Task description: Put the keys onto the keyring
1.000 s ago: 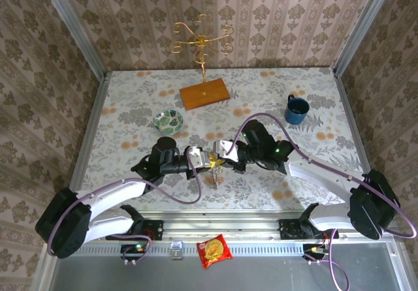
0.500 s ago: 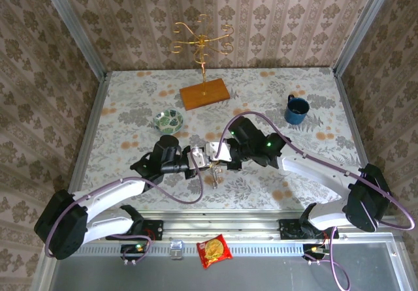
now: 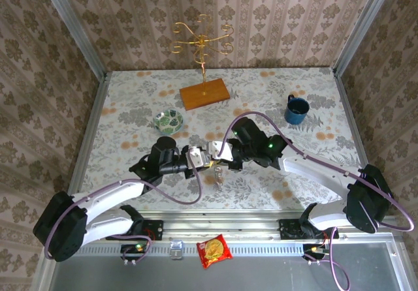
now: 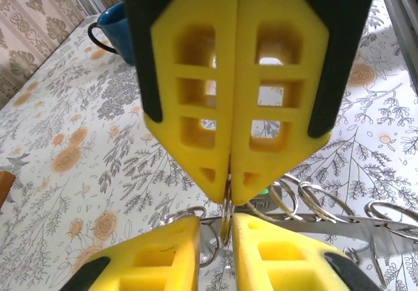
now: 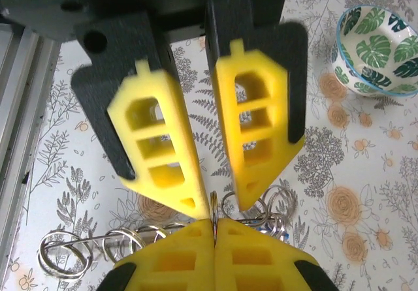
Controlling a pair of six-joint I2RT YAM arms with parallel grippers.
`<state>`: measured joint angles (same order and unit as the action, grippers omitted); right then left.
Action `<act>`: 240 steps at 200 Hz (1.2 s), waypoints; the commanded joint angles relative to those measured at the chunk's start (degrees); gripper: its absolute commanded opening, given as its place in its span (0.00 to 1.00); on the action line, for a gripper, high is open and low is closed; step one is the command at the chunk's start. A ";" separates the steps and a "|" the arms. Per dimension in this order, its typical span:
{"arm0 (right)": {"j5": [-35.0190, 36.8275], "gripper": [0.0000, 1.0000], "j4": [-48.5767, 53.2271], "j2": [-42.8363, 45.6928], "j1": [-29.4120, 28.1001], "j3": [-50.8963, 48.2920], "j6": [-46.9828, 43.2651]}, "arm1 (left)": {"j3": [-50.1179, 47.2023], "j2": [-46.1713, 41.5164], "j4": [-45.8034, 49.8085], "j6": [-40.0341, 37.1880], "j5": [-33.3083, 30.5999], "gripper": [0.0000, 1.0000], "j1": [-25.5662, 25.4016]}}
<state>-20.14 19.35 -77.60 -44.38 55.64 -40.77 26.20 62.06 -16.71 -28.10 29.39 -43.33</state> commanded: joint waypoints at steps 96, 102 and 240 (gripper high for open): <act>-5.18 0.00 -3.91 1.23 0.08 -1.52 2.09 | 0.92 0.60 -5.06 1.04 2.61 0.13 0.18; -5.33 0.00 -4.27 1.31 0.08 -1.68 2.36 | 0.88 0.73 -5.17 1.18 2.66 0.11 0.18; -12.98 0.23 -11.96 3.90 6.85 -8.80 7.43 | -5.54 0.87 -20.22 8.17 5.66 0.00 1.76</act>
<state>-30.06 8.97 -73.43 -37.36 47.13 -34.20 20.91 63.00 -30.41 -22.68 32.45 -42.09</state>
